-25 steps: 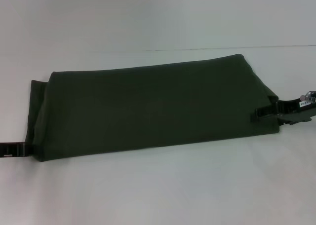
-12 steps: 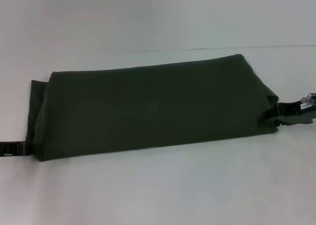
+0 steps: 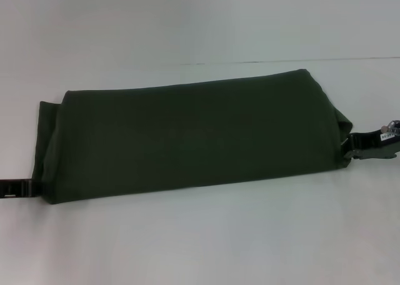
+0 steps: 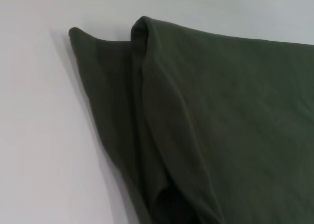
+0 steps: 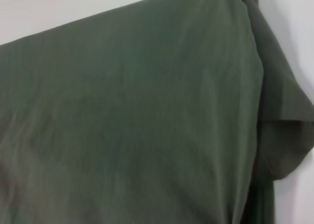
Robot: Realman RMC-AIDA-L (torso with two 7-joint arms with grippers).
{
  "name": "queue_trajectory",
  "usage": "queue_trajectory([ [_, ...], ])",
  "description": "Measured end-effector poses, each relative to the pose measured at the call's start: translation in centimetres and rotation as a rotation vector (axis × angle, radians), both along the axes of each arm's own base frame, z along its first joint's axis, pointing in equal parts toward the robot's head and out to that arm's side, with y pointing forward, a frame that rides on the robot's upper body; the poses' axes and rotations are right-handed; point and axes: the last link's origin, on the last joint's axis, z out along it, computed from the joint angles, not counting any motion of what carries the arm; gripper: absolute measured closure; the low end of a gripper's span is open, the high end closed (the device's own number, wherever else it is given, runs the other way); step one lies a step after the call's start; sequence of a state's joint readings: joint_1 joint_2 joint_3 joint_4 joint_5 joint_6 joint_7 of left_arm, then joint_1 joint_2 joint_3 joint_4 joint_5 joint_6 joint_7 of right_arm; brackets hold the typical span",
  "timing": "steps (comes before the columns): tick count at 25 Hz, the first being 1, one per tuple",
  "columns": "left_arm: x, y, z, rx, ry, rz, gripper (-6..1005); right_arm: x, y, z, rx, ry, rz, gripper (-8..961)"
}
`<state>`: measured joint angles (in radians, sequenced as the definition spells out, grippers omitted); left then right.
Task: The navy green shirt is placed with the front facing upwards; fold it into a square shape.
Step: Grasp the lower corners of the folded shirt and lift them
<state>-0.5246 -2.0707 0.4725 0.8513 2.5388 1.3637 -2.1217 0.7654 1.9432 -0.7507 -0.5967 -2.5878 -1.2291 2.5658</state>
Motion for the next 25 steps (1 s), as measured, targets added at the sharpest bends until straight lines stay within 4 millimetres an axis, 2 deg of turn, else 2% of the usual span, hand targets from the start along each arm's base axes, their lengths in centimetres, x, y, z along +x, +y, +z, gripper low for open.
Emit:
queue_trajectory([
  [7,0.2,-0.2,0.1,-0.019,-0.014,0.001,949,0.1,-0.2,0.5,-0.017,-0.001,0.004,934],
  [10,0.5,-0.5,0.5,-0.058,-0.019,0.005,949,-0.1,-0.5,0.8,-0.053,0.007,0.016,931],
  [15,0.5,-1.2,1.1,-0.143,0.025,0.024,949,-0.5,-1.9,0.7,-0.162,0.035,0.043,926],
  [25,1.0,-3.3,3.2,-0.33,0.051,0.068,949,0.1,-6.3,-0.3,-0.397,0.101,0.099,915],
])
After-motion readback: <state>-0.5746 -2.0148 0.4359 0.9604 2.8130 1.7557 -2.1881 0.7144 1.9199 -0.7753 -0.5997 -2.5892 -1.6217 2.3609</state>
